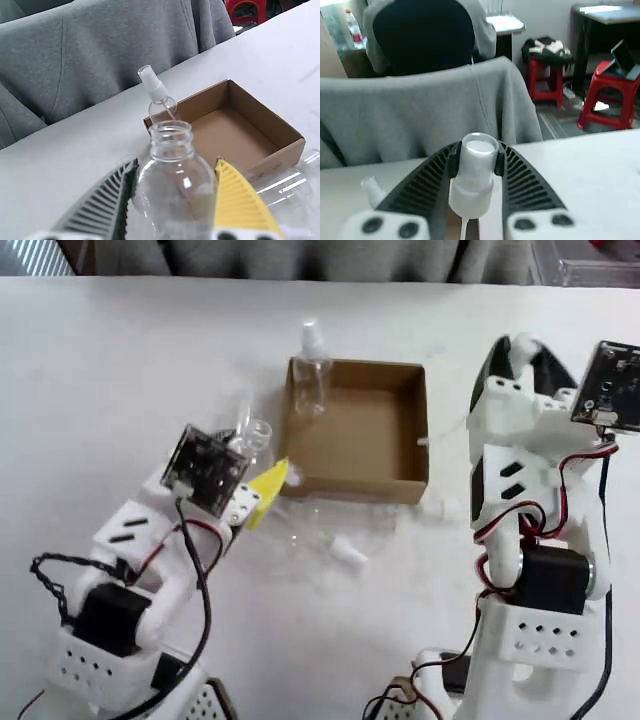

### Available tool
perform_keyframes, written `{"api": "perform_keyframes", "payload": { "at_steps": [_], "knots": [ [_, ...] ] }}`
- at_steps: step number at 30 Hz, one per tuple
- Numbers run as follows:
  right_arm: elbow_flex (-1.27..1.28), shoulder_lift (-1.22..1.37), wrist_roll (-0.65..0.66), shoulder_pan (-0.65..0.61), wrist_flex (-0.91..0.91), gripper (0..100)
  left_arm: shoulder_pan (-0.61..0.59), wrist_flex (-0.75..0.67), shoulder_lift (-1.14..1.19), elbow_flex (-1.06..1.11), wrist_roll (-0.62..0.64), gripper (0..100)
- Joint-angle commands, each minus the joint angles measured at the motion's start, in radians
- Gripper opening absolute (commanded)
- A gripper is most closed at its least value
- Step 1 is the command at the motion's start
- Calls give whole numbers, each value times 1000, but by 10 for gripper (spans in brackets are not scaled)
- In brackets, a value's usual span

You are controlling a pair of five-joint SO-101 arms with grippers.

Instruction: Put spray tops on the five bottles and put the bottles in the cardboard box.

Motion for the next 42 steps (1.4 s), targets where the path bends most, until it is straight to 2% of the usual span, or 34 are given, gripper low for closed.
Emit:
{"api": "perform_keyframes", "payload": {
  "at_steps": [1,5,10,13,17,22,30,42],
  "knots": [
    [-60,-15,-12,-44,-145,15,13,-87,-104,83,11,56],
    [-60,-48,-14,-140,-211,15,16,-172,-225,230,11,57],
    [-63,-160,-5,-374,-255,15,15,-201,-417,359,11,57],
    [-98,-174,-5,-526,-251,15,15,-198,-519,404,11,57],
    [-169,-137,-3,-625,-153,15,13,-199,-565,439,11,57],
    [-290,-82,-3,-685,-12,15,8,-198,-564,440,11,56],
    [-341,-70,-3,-690,119,15,5,-252,-562,505,9,57],
    [-127,-67,-2,-685,-33,15,5,-247,-562,508,6,56]
  ]
}}
